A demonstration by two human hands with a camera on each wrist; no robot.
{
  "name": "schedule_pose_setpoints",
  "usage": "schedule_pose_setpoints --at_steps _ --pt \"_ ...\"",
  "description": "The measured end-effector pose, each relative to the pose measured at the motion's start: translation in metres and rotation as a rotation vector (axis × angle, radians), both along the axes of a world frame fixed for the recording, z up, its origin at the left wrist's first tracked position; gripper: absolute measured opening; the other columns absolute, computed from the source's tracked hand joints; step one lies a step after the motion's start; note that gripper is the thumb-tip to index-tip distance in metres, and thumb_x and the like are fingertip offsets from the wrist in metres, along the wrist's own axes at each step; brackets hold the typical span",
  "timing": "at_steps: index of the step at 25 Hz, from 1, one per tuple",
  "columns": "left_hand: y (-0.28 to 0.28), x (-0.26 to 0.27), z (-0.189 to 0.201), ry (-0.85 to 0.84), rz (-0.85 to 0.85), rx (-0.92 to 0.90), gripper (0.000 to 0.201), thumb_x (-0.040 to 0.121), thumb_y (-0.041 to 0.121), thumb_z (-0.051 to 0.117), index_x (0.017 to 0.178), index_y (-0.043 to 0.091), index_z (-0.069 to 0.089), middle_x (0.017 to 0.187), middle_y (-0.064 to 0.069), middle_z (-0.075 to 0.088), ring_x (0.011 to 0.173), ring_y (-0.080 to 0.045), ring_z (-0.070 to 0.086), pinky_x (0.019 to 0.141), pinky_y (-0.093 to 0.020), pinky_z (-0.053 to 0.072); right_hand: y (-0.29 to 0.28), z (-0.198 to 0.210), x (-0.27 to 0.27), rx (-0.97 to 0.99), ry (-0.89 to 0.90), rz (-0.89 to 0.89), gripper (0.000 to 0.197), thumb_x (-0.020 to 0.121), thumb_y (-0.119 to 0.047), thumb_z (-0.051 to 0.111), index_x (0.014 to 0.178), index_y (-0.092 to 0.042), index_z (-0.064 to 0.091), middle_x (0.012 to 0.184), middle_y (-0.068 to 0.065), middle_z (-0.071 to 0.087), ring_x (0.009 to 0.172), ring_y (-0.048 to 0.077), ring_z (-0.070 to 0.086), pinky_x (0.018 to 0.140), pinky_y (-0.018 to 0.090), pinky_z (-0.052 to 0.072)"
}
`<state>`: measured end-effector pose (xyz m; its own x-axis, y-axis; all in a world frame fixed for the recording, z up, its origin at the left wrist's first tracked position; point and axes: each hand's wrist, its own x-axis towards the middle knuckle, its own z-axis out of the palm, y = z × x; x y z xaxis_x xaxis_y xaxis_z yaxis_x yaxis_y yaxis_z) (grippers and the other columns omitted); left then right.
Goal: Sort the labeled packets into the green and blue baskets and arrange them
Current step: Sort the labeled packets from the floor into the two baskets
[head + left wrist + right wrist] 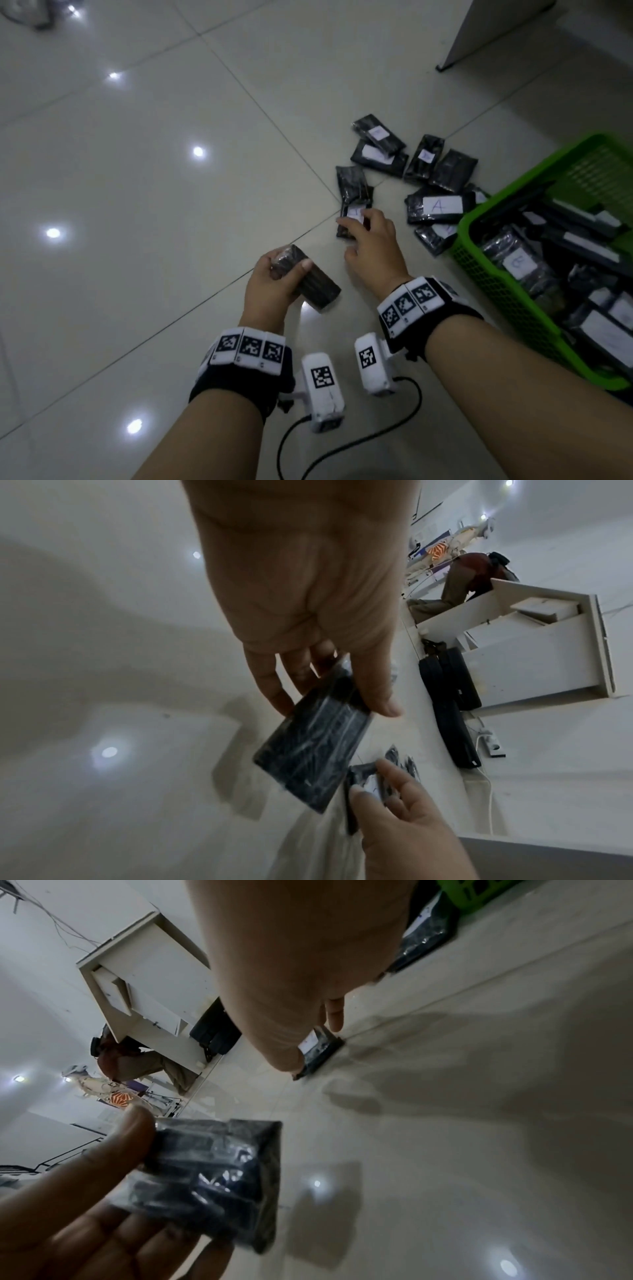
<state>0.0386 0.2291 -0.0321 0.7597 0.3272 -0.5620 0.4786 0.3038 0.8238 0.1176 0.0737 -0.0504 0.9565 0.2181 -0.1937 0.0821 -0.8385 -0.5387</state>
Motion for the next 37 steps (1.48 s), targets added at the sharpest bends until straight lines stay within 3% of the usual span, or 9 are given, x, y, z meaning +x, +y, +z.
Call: schedule_pose_setpoints --at_steps 4,8,11,14,20,23,27,31,37 --pt "-0.016 0.030 -0.002 -0.035 0.089 -0.243 0.044 0.089 0.008 0.056 0.127 0.013 0.033 0.104 -0.015 0.065 0.084 -0.021 0.066 0.072 -0.036 0.056 -0.010 -0.012 0.017 -0.101 0.001 0.046 0.035 0.085 -0.024 0.062 0.118 -0.029 0.056 0.146 0.005 0.026 0.127 0.027 0.030 0.102 0.039 0.037" --pt "-0.030 0.042 0.000 0.051 0.101 -0.491 0.046 0.075 0.025 0.055 0.113 0.001 0.046 0.073 -0.008 0.054 0.051 -0.013 0.050 0.047 -0.020 0.046 -0.026 -0.018 0.011 -0.120 -0.065 -0.052 0.021 0.077 -0.018 0.069 0.092 -0.018 0.053 0.122 0.008 0.042 0.111 0.029 0.042 0.090 0.037 0.039" --pt "-0.040 0.044 0.000 0.059 0.105 -0.520 0.021 0.092 0.021 0.048 0.106 0.006 0.051 0.075 -0.010 0.062 0.059 -0.017 0.060 0.063 -0.025 0.056 -0.038 -0.011 0.002 0.085 0.009 -0.167 0.039 0.072 -0.008 0.064 0.105 -0.019 0.046 0.111 0.005 0.040 0.093 0.021 0.046 0.074 0.026 0.037" --pt "-0.052 0.044 0.004 0.073 0.069 -0.479 0.041 0.095 0.026 0.046 0.127 0.000 0.050 0.091 -0.018 0.067 0.075 -0.028 0.065 0.089 -0.049 0.051 -0.050 0.007 -0.010 0.279 0.032 -0.266 0.048 0.077 -0.011 0.068 0.118 -0.023 0.045 0.113 -0.004 0.037 0.092 0.008 0.042 0.072 0.014 0.032" --pt "-0.094 0.055 0.029 0.003 -0.066 -0.237 0.036 0.097 0.031 0.045 0.107 0.000 0.059 0.090 -0.018 0.066 0.072 -0.025 0.067 0.055 -0.031 0.055 -0.085 0.050 -0.023 0.452 -0.074 -0.406 0.034 0.084 -0.018 0.068 0.113 -0.021 0.050 0.115 -0.002 0.047 0.103 0.006 0.046 0.082 0.011 0.036" --pt "-0.133 0.072 0.048 0.009 -0.138 -0.200 0.026 0.094 0.026 0.050 0.104 0.005 0.060 0.087 -0.019 0.066 0.070 -0.026 0.067 0.058 -0.032 0.056 -0.119 0.067 -0.024 0.480 -0.171 -0.496 0.034 0.082 -0.018 0.069 0.110 -0.019 0.050 0.111 -0.003 0.051 0.099 0.008 0.049 0.082 0.015 0.041" --pt "-0.206 0.091 0.069 -0.077 -0.300 -0.074 0.020 0.090 0.012 0.056 0.107 0.018 0.065 0.085 -0.007 0.069 0.074 -0.023 0.066 0.069 -0.038 0.056 -0.190 0.082 -0.022 0.402 -0.271 -0.646 0.022 0.085 -0.010 0.062 0.106 -0.013 0.054 0.109 0.006 0.053 0.093 0.006 0.046 0.074 -0.002 0.032" --pt "-0.271 0.105 0.066 -0.185 -0.440 0.303 0.044 0.087 0.022 0.064 0.127 0.029 0.048 0.092 0.002 0.064 0.072 -0.012 0.063 0.068 -0.031 0.055 -0.262 0.083 -0.016 0.276 -0.095 -0.687 0.025 0.087 -0.001 0.054 0.110 -0.012 0.058 0.120 0.011 0.052 0.107 0.023 0.052 0.083 0.019 0.038" --pt "-0.309 0.107 0.047 -0.251 -0.699 0.805 0.046 0.085 0.015 0.062 0.130 0.012 0.054 0.125 -0.008 0.046 0.110 -0.020 0.052 0.094 -0.020 0.036 -0.294 0.073 -0.009 0.027 0.045 -0.463 0.029 0.085 -0.010 0.060 0.112 -0.017 0.065 0.118 0.007 0.048 0.116 0.027 0.037 0.099 0.038 0.040"
